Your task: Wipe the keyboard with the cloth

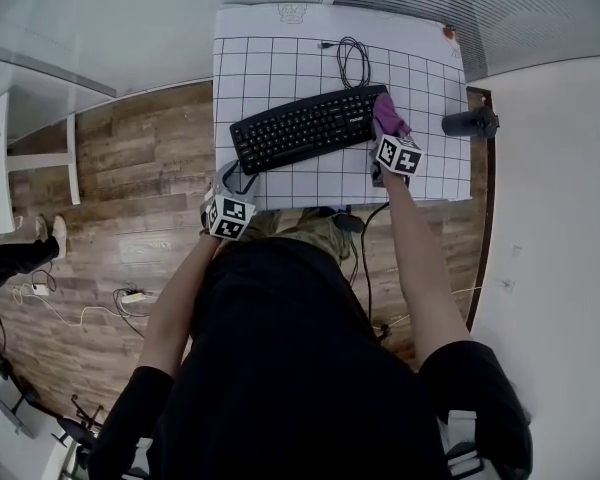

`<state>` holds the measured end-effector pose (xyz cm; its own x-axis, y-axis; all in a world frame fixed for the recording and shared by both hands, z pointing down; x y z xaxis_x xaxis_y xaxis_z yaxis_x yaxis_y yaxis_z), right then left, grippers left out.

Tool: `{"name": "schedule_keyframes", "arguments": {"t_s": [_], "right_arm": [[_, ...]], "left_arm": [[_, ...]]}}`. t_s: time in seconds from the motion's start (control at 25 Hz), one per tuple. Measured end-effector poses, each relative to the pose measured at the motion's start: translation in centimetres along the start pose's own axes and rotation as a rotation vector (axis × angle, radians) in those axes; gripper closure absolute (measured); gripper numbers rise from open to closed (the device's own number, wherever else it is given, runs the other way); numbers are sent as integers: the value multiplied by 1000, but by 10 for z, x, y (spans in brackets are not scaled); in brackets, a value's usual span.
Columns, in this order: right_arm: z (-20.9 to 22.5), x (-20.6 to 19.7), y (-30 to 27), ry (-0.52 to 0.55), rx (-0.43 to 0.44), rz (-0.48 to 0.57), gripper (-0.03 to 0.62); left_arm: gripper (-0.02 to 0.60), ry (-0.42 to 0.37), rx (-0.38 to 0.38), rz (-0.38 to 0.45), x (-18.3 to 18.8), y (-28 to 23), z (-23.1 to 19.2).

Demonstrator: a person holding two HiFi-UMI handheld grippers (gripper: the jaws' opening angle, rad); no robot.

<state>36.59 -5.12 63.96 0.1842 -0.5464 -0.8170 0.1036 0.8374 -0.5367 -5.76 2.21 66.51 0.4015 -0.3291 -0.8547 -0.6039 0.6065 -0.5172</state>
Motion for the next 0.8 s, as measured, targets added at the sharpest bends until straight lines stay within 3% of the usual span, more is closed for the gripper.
{"name": "schedule_keyframes", "arguments": {"t_s": [0.8], "right_arm": [[-23,-8,1,17,15,-19,548]], "left_arm": [[364,-7,7,3,0,1,0]]}}
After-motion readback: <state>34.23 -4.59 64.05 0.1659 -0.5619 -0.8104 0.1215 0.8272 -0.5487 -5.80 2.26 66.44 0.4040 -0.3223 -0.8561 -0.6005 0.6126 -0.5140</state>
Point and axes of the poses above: the fingertips, and each gripper's own axes: y backward along the fingers, z to its right, x out of its top, the point moved 10 cm from there along y, backward along the fingers, and after that the axes turned 11 degrees about z, right-handed, at the moved point
